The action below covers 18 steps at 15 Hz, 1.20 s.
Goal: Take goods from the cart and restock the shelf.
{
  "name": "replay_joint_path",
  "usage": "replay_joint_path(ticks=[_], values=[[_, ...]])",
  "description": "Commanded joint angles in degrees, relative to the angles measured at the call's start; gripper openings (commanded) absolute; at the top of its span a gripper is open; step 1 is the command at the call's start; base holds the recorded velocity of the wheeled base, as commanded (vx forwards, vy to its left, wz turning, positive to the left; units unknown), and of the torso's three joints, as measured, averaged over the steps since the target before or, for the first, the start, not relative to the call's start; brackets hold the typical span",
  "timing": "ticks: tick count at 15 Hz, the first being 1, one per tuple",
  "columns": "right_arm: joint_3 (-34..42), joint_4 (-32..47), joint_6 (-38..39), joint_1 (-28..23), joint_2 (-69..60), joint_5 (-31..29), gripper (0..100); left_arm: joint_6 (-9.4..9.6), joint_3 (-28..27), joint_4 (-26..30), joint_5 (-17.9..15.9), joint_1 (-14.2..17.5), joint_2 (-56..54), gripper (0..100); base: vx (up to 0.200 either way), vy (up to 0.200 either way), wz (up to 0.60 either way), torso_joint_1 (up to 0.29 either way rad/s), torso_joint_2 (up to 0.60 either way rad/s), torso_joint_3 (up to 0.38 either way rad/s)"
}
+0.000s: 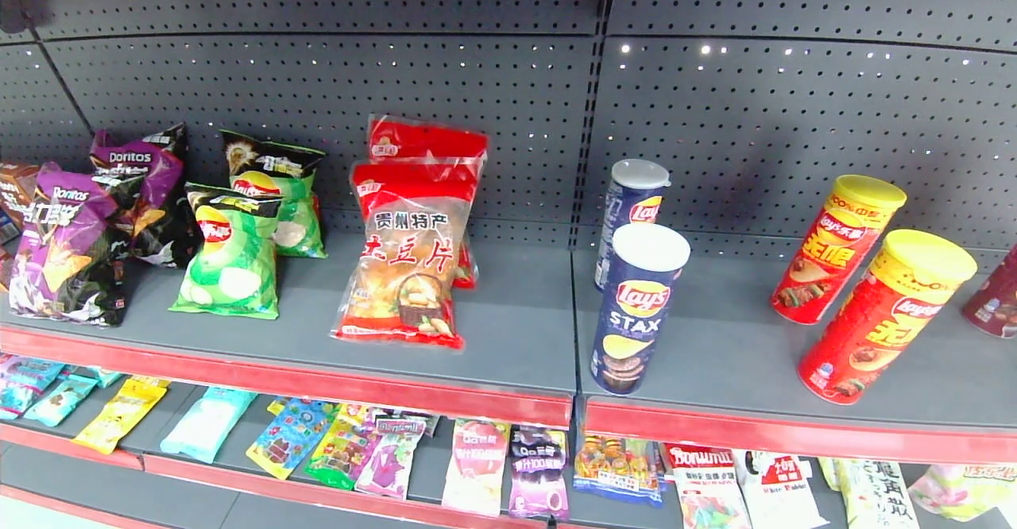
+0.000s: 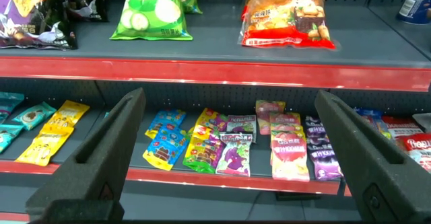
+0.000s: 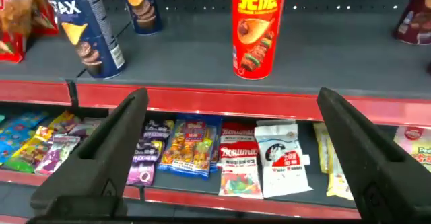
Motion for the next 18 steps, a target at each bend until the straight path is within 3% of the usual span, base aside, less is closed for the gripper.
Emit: replay_joint_path(ticks=[1,4,6,12,16,18], values=[[0.22,0.17,-0.13,0.17,0.34,0.5,100,0.04,0.0,-0.01,0.01,0.0,0.02,100,0.0,0.0,0.0,0.0,0.0,0.0],[1.8,-0.71,2.94,-0.1,0.07,-5.48,100,0.04,0.0,-0.01,0.01,0.0,0.02,100,0.0,0.0,0.0,0.0,0.0,0.0],[1.8,-0.54,-2.51,-0.01,0.07,-1.61,100,0.04,0.0,0.08,0.01,0.0,0.02,100,0.0,0.0,0.0,0.0,0.0,0.0],[1.8,-0.54,-1.98,-0.01,0.07,-1.0,100,0.04,0.0,-0.01,0.01,0.0,0.02,100,0.0,0.0,0.0,0.0,0.0,0.0],[1.8,-0.54,-1.98,-0.01,0.07,-1.0,100,0.04,0.0,0.08,0.01,0.0,0.02,100,0.0,0.0,-0.6,0.006,0.0,0.002],[1.8,-0.54,-1.8,-0.01,0.07,-0.91,100,0.04,0.0,-0.01,0.01,0.0,0.02,100,0.0,0.0,0.0,0.0,0.0,0.0]])
